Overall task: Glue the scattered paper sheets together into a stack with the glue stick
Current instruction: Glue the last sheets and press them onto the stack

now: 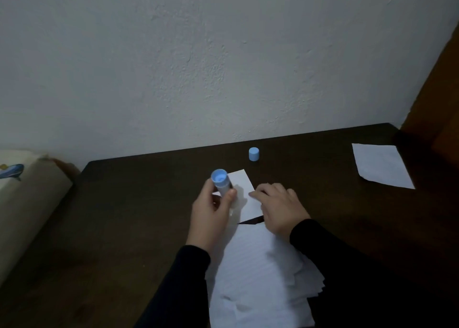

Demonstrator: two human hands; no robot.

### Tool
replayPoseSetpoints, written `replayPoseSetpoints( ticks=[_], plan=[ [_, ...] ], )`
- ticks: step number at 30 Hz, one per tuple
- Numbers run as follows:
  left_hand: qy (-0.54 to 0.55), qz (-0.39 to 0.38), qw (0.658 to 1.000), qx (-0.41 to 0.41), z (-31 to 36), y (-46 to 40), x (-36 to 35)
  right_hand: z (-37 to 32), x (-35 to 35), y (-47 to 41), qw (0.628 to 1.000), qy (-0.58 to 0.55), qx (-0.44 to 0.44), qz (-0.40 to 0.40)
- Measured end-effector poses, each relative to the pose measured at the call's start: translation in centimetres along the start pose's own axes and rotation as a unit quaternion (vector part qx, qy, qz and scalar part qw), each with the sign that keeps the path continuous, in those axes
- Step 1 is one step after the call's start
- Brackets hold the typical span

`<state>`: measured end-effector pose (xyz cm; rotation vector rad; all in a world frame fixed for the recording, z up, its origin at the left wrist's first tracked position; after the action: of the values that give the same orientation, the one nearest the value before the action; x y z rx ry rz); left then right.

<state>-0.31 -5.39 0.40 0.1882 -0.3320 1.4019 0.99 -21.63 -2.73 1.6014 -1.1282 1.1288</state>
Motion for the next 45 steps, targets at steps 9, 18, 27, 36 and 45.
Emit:
replayPoseSetpoints(
  ticks=[9,18,27,36,45],
  plan=[
    [-0.054,-0.051,0.996,-0.039,-0.1,0.4,-3.9,1.4,-0.4,0.4,0.997,-0.074,0.027,-0.028],
    [-0.120,-0.064,0.991,-0.016,0.0,0.1,-1.2,1.3,-0.5,0.0,0.997,-0.051,-0.007,-0.053],
    [-0.109,-0.043,0.992,0.034,-1.2,1.0,1.6,0.8,-0.3,0.1,0.996,-0.005,-0.019,-0.090],
    [0.075,0.158,0.985,0.011,0.0,1.2,4.2,-2.2,0.1,0.5,0.981,0.126,-0.115,-0.090],
    [0.060,0.121,0.991,0.012,0.1,1.4,2.8,1.4,-0.4,-0.5,0.994,0.000,-0.051,-0.098]
  ],
)
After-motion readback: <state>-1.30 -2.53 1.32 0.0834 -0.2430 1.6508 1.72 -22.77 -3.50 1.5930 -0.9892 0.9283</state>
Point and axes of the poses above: each hand's wrist, its own y-axis away from the middle knuckle, its own x-axis out of the back of the hand, z = x × y, the point moved 2 cm from there along -y, towards the middle knuckle, and after that the axes turned 8 degrees about -z, right-handed, at the moved point
